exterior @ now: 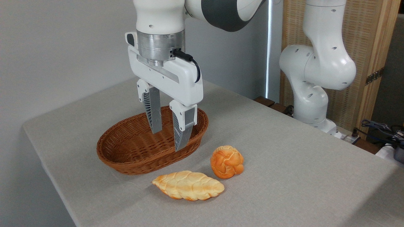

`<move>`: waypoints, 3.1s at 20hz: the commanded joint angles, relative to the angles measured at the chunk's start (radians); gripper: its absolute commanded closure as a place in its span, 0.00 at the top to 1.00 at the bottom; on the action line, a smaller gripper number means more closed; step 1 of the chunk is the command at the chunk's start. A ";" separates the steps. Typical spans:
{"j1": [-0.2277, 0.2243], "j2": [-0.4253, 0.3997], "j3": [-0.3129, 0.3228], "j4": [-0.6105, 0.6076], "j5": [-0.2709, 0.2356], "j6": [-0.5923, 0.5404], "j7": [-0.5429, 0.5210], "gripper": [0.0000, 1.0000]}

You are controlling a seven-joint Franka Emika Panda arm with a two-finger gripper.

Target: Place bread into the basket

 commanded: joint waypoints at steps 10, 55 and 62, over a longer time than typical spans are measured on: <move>0.011 -0.009 -0.011 0.014 -0.021 -0.035 0.009 1.00; 0.008 -0.005 -0.005 0.012 -0.018 -0.084 0.025 1.00; 0.016 0.005 -0.001 0.008 -0.007 -0.083 0.086 1.00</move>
